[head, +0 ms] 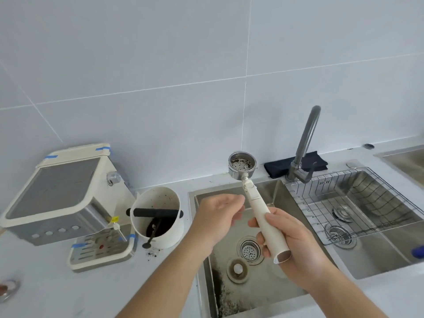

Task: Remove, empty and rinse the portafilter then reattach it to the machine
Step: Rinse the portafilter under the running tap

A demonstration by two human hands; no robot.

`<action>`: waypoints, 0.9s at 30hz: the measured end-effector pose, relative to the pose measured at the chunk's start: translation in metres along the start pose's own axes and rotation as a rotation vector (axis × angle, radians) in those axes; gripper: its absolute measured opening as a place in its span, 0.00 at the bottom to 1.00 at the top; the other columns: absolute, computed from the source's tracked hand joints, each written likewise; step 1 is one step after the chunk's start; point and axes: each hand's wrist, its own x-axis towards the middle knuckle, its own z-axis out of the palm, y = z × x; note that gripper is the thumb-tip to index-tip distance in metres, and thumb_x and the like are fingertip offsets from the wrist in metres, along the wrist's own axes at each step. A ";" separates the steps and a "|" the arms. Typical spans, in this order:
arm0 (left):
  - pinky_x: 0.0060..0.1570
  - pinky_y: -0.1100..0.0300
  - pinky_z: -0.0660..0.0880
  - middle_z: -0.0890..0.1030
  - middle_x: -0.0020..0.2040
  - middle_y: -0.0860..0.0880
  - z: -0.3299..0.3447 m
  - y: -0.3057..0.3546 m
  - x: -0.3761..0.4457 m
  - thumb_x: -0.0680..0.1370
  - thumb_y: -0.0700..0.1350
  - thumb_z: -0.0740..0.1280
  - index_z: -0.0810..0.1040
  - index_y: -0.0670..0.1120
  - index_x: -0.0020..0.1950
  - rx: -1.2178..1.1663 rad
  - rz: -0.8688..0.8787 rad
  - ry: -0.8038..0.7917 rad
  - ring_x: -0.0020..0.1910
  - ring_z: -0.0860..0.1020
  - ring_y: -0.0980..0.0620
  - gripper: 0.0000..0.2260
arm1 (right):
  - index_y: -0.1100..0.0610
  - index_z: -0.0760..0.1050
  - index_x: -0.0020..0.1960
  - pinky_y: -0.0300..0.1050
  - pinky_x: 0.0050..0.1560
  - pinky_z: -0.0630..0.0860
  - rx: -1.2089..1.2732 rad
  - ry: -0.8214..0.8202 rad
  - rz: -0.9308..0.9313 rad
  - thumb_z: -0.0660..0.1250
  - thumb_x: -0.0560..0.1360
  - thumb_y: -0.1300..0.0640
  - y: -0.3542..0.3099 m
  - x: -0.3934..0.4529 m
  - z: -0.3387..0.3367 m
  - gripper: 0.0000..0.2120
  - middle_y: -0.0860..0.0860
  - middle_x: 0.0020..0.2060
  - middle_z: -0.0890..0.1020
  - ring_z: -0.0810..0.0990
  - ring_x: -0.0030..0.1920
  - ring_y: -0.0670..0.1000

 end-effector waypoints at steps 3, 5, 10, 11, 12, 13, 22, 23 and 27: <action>0.42 0.59 0.77 0.87 0.42 0.53 0.026 0.000 0.005 0.75 0.53 0.69 0.85 0.54 0.43 -0.034 -0.062 -0.002 0.41 0.84 0.55 0.07 | 0.62 0.83 0.49 0.44 0.24 0.74 -0.013 0.065 -0.026 0.70 0.70 0.58 -0.001 -0.001 -0.017 0.10 0.60 0.43 0.83 0.79 0.31 0.54; 0.42 0.59 0.77 0.87 0.42 0.53 0.043 0.001 0.010 0.76 0.53 0.69 0.85 0.52 0.46 -0.043 -0.095 0.004 0.41 0.83 0.56 0.07 | 0.61 0.84 0.48 0.44 0.25 0.74 -0.035 0.088 -0.039 0.73 0.70 0.59 -0.003 -0.003 -0.030 0.09 0.59 0.42 0.83 0.79 0.32 0.54; 0.41 0.60 0.76 0.87 0.43 0.52 0.074 -0.001 0.020 0.74 0.53 0.69 0.86 0.52 0.44 -0.052 -0.133 -0.025 0.43 0.84 0.54 0.08 | 0.57 0.85 0.49 0.44 0.30 0.75 -0.113 0.138 -0.033 0.70 0.70 0.55 -0.003 -0.008 -0.053 0.11 0.56 0.41 0.84 0.78 0.36 0.52; 0.41 0.59 0.76 0.87 0.43 0.52 0.079 -0.002 0.021 0.73 0.53 0.69 0.86 0.52 0.43 -0.051 -0.137 -0.026 0.43 0.84 0.54 0.08 | 0.56 0.85 0.50 0.43 0.30 0.75 -0.116 0.148 -0.034 0.71 0.70 0.55 -0.002 -0.009 -0.057 0.11 0.56 0.41 0.84 0.78 0.36 0.52; 0.41 0.59 0.76 0.87 0.43 0.51 0.084 -0.004 0.023 0.73 0.54 0.70 0.86 0.53 0.42 -0.044 -0.139 -0.029 0.43 0.84 0.54 0.08 | 0.56 0.85 0.50 0.43 0.30 0.75 -0.112 0.156 -0.036 0.71 0.69 0.55 -0.002 -0.011 -0.061 0.11 0.56 0.41 0.85 0.78 0.36 0.52; 0.41 0.59 0.76 0.87 0.42 0.51 0.089 -0.005 0.025 0.73 0.54 0.70 0.86 0.53 0.41 -0.036 -0.139 -0.034 0.42 0.84 0.55 0.07 | 0.56 0.85 0.50 0.42 0.30 0.75 -0.113 0.161 -0.039 0.71 0.69 0.55 -0.002 -0.012 -0.065 0.11 0.56 0.41 0.85 0.78 0.36 0.52; 0.43 0.58 0.78 0.86 0.41 0.48 0.123 -0.020 0.047 0.75 0.48 0.70 0.86 0.48 0.42 -0.014 -0.173 -0.051 0.41 0.83 0.54 0.06 | 0.51 0.86 0.53 0.46 0.37 0.76 -0.126 0.177 -0.034 0.71 0.71 0.52 0.001 -0.011 -0.097 0.12 0.55 0.42 0.84 0.79 0.40 0.54; 0.45 0.58 0.79 0.86 0.41 0.48 0.124 -0.021 0.048 0.75 0.48 0.70 0.86 0.48 0.43 -0.012 -0.176 -0.057 0.41 0.83 0.54 0.06 | 0.51 0.86 0.53 0.47 0.38 0.77 -0.132 0.175 -0.031 0.71 0.71 0.52 0.002 -0.011 -0.099 0.12 0.54 0.42 0.85 0.80 0.40 0.54; 0.46 0.57 0.79 0.86 0.40 0.49 0.126 -0.027 0.059 0.76 0.47 0.70 0.86 0.47 0.45 -0.013 -0.193 -0.072 0.42 0.83 0.53 0.06 | 0.47 0.85 0.56 0.48 0.44 0.78 -0.140 0.146 -0.040 0.70 0.71 0.55 0.004 -0.006 -0.109 0.14 0.53 0.44 0.86 0.81 0.43 0.52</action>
